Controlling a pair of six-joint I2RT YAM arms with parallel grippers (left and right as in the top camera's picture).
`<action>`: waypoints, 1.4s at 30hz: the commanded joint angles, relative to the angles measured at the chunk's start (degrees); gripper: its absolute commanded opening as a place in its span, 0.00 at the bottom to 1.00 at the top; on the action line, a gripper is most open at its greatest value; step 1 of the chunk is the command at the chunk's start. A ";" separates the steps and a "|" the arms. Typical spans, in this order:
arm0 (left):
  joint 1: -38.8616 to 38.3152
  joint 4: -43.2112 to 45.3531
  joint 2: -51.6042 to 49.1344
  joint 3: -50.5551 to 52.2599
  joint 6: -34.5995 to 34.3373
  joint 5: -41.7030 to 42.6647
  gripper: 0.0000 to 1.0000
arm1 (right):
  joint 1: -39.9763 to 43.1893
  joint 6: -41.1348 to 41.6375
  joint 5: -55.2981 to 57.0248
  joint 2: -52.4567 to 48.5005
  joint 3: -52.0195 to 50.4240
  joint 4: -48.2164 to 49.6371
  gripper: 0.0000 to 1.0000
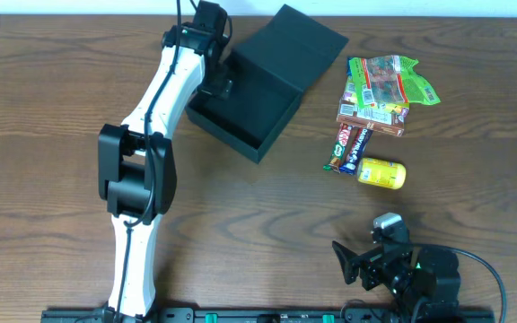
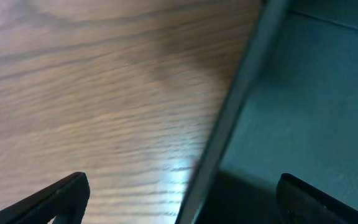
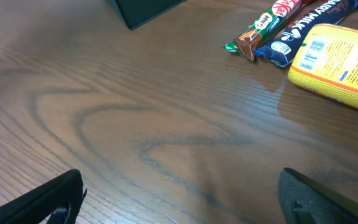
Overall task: Pack container
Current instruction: 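Rotate the box with the left gripper to face the table center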
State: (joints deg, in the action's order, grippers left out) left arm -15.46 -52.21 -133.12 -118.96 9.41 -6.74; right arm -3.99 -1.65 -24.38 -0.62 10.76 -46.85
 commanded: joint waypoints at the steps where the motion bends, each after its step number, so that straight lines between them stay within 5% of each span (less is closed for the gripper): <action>1: 0.26 0.74 -1.14 -0.11 4.50 2.32 0.89 | -0.76 0.76 0.04 0.31 -0.28 -0.09 0.99; 2: 0.33 0.87 -1.31 -0.11 4.79 2.32 0.71 | -0.76 0.76 0.04 0.31 -0.28 -0.09 0.99; 5: 0.50 0.52 -1.40 -0.11 4.74 2.32 0.43 | -0.76 0.76 0.04 0.31 -0.28 -0.09 0.99; 8: 0.55 -1.55 -1.40 -0.11 3.96 2.34 0.29 | -0.76 0.76 0.04 0.31 -0.28 -0.09 0.99; 20: 0.55 -8.66 -1.44 -0.02 2.12 6.80 0.06 | -0.76 0.76 0.04 0.31 -0.28 -0.09 0.99; 24: 0.57 -11.39 -1.44 -0.02 0.20 6.73 0.06 | -0.76 0.76 0.04 0.31 -0.28 -0.09 0.99; 42: -0.61 -25.57 -1.44 -0.02 -29.81 8.33 0.06 | -0.76 0.76 0.04 0.31 -0.28 -0.09 0.99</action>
State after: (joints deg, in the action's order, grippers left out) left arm -15.59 -76.77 -133.43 -118.96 -12.05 0.25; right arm -3.99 -1.65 -24.38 -0.62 10.76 -46.85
